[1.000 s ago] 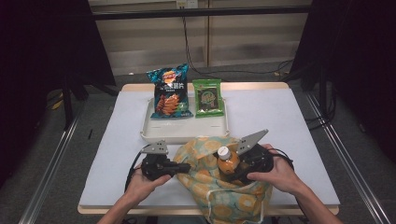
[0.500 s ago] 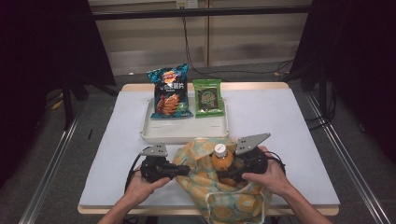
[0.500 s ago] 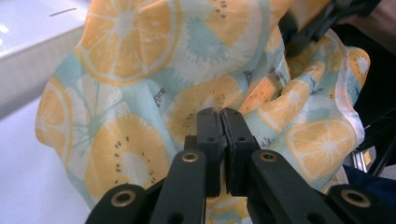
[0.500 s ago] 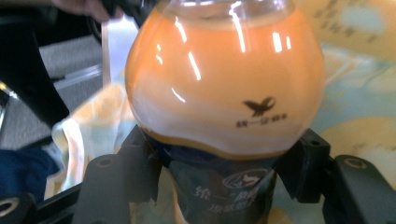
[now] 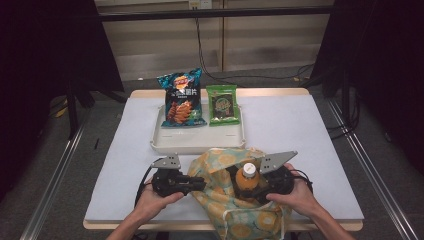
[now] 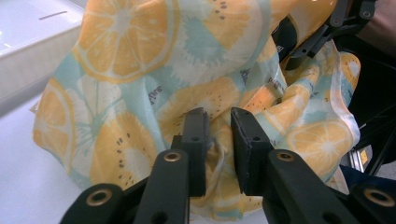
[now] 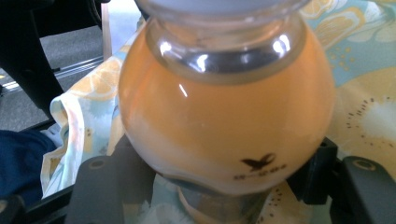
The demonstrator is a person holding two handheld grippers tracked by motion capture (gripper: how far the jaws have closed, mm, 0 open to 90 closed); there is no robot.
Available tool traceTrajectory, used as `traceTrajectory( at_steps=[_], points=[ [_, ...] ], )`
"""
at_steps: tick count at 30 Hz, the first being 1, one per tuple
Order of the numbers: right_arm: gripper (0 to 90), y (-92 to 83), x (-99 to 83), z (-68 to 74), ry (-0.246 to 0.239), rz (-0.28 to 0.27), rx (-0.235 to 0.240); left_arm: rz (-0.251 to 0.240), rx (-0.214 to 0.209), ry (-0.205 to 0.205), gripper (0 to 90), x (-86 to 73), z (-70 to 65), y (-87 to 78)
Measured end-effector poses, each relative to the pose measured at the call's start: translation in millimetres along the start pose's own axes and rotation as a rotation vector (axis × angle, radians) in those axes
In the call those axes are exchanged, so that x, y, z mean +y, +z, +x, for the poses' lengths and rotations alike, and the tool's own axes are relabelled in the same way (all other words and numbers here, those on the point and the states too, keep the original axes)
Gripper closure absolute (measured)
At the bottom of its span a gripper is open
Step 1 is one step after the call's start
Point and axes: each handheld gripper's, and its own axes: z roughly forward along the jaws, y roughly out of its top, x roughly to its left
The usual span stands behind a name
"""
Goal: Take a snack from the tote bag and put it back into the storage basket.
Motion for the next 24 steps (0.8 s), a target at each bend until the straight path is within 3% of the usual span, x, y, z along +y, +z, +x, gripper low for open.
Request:
traceTrajectory(
  at_steps=[4,10,18,24],
  points=[
    [32.6,-3.1,-0.3,-0.9,0.004,-0.019,0.014,-0.022,0.004,0.006,69.8,1.3,-4.3,-2.8],
    [28.1,-12.1,-2.4,0.9,0.008,-0.05,-0.002,-0.054,0.005,0.034,64.7,5.1,-13.7,-6.8],
    [25.2,-22.2,-7.7,4.8,0.015,-0.077,-0.024,-0.103,0.021,0.076,59.0,15.3,-35.0,-12.0],
    [24.2,-35.5,-8.7,8.5,0.02,-0.106,-0.045,-0.133,0.003,0.112,57.5,24.5,-56.3,-6.3]
  ],
)
